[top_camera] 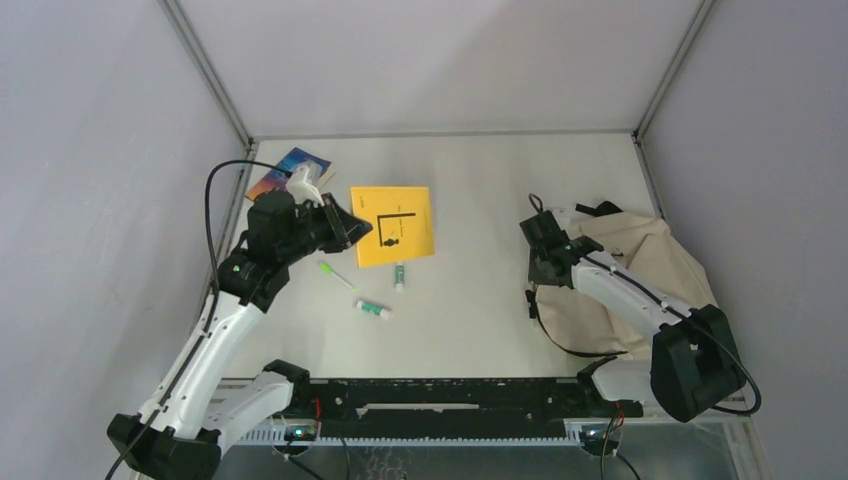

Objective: Pack the student bag
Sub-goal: Place the book in the student bag.

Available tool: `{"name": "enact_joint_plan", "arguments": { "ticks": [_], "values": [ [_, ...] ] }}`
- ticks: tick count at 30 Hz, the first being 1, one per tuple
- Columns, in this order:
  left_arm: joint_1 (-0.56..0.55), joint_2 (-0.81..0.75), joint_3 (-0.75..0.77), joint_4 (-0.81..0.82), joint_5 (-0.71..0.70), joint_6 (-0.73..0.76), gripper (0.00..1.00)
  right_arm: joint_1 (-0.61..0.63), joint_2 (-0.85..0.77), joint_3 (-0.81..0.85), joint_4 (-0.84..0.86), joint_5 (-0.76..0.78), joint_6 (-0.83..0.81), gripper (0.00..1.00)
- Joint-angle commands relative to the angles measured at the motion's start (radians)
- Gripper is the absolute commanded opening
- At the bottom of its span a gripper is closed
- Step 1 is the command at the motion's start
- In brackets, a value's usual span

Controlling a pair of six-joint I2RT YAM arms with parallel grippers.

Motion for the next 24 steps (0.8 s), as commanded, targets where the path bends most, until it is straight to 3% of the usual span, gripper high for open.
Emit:
{"name": "enact_joint_plan", "arguments": {
  "ticks": [1, 4, 10, 14, 19, 24],
  "values": [
    [0.002, 0.003, -0.002, 0.135, 0.056, -0.02, 0.0, 0.007, -0.061, 0.03, -0.048, 0.029, 0.014, 0.0],
    [0.001, 0.019, -0.012, 0.149, 0.073, -0.033, 0.0, 0.014, -0.133, 0.056, -0.08, -0.03, 0.007, 0.0],
    [-0.001, 0.071, -0.046, 0.234, 0.212, -0.084, 0.0, 0.021, -0.249, 0.153, -0.025, -0.462, -0.028, 0.0],
    [-0.046, 0.117, -0.057, 0.285, 0.273, -0.131, 0.0, 0.014, -0.24, 0.224, 0.071, -0.607, 0.071, 0.0],
    [-0.107, 0.144, -0.084, 0.332, 0.244, -0.192, 0.0, -0.061, -0.217, 0.234, 0.281, -0.692, 0.33, 0.0],
    [-0.121, 0.162, -0.118, 0.35, 0.191, -0.234, 0.0, -0.095, -0.233, 0.234, 0.394, -0.62, 0.483, 0.0]
  ]
}}
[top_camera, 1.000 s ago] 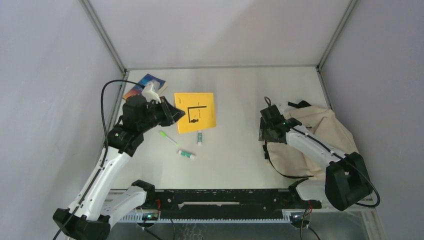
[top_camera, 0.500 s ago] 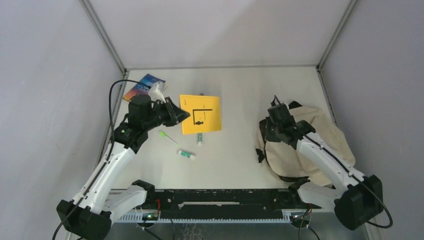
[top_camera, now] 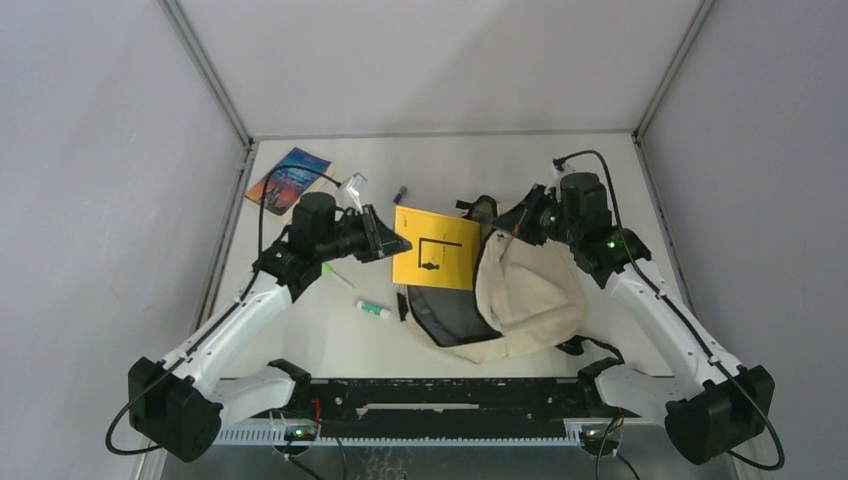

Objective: Pack the student bag
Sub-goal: Place the book in the student bag.

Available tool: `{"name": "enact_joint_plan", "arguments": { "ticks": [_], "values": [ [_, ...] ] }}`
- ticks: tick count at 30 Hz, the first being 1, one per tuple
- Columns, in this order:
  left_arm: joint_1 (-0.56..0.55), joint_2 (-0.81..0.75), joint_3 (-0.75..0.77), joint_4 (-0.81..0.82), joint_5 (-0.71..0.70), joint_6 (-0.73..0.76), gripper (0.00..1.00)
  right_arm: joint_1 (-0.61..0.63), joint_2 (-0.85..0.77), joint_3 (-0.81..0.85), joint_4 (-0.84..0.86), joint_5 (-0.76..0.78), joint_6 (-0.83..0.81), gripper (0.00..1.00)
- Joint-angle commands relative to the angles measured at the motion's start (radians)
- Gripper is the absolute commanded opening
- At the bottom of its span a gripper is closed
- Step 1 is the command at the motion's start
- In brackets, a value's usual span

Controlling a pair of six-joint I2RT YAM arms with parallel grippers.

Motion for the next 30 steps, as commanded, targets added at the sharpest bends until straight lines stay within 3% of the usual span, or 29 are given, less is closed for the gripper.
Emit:
{"name": "enact_joint_plan", "arguments": {
  "ticks": [1, 13, 27, 30],
  "values": [
    [-0.011, 0.002, -0.02, 0.155, -0.027, -0.082, 0.0, -0.027, -0.028, 0.039, 0.211, 0.009, 0.205, 0.0],
    [-0.14, 0.262, 0.044, 0.324, -0.076, -0.2, 0.0, -0.05, -0.14, -0.022, 0.101, 0.127, 0.234, 0.0],
    [-0.259, 0.64, 0.154, 0.777, 0.051, -0.434, 0.0, -0.089, -0.106, -0.127, 0.187, 0.004, 0.204, 0.0],
    [-0.29, 0.707, 0.202, 0.787, 0.057, -0.446, 0.0, -0.092, -0.106, -0.134, 0.19, 0.001, 0.199, 0.0]
  ]
}}
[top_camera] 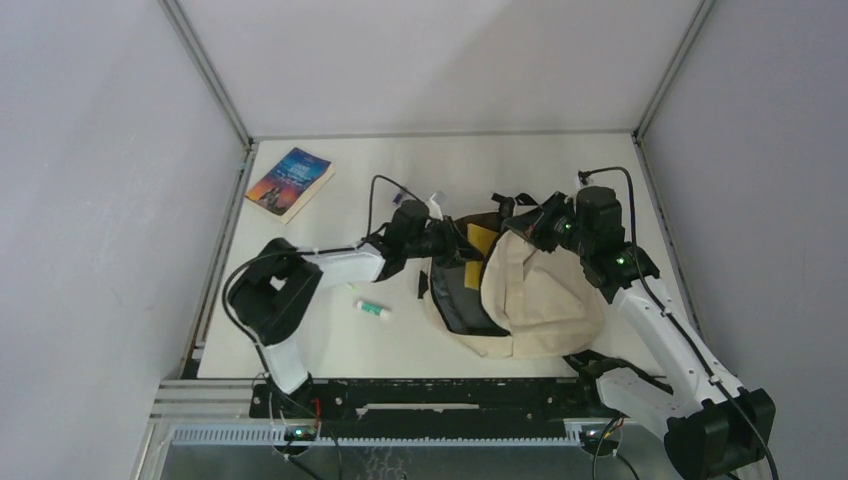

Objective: Pack the student bag
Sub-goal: Place the book in the student bag.

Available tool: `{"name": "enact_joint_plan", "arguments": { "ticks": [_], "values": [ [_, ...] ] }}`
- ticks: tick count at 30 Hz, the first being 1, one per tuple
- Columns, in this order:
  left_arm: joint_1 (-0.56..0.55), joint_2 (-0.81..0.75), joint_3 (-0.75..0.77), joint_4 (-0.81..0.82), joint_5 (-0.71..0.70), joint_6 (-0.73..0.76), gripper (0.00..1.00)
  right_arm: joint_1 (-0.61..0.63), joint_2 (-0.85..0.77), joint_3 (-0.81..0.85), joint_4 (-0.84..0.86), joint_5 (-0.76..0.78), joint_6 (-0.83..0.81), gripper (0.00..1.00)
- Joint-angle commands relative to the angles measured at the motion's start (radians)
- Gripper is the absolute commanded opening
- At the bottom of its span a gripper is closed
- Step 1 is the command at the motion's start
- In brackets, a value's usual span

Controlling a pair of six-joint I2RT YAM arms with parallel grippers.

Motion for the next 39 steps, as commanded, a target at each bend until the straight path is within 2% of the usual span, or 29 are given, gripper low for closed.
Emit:
{"name": "enact_joint_plan", "arguments": {
  "ticks": [1, 5, 8, 16, 24, 25, 28, 30, 33, 38, 39],
  "values": [
    [-0.052, 0.059, 0.138, 0.229, 0.074, -0.087, 0.0, -0.005, -0.009, -0.005, 0.081, -0.022, -0.012, 0.0],
    [-0.092, 0.13, 0.186, 0.231, 0.073, -0.099, 0.0, -0.008, -0.017, -0.021, 0.094, -0.026, -0.005, 0.0],
    [-0.127, 0.158, 0.185, 0.251, 0.017, -0.117, 0.0, -0.01, -0.024, -0.041, 0.115, -0.025, 0.012, 0.0],
    [-0.159, 0.14, 0.063, 0.373, -0.158, -0.204, 0.0, -0.01, -0.112, -0.129, 0.14, 0.087, 0.098, 0.0],
    [-0.215, 0.181, 0.08, 0.375, -0.125, -0.225, 0.0, -0.013, -0.115, -0.152, 0.18, 0.112, 0.137, 0.0],
    [-0.218, 0.189, 0.076, 0.374, -0.122, -0.226, 0.07, -0.013, -0.114, -0.152, 0.181, 0.112, 0.136, 0.0],
    [-0.219, 0.195, 0.068, 0.35, -0.11, -0.212, 0.38, -0.013, -0.11, -0.152, 0.168, 0.114, 0.128, 0.0],
    [-0.217, 0.182, 0.058, 0.316, -0.111, -0.189, 0.52, -0.013, -0.11, -0.152, 0.155, 0.117, 0.12, 0.0],
    [-0.217, 0.131, 0.065, 0.198, -0.131, -0.107, 0.67, -0.012, -0.113, -0.152, 0.136, 0.131, 0.109, 0.0],
    [-0.217, 0.019, 0.102, -0.051, -0.195, 0.07, 0.81, -0.015, -0.123, -0.171, 0.125, 0.148, 0.102, 0.0],
    [-0.215, -0.008, 0.102, -0.084, -0.208, 0.099, 0.94, -0.018, -0.124, -0.179, 0.128, 0.147, 0.102, 0.0]
  ]
}}
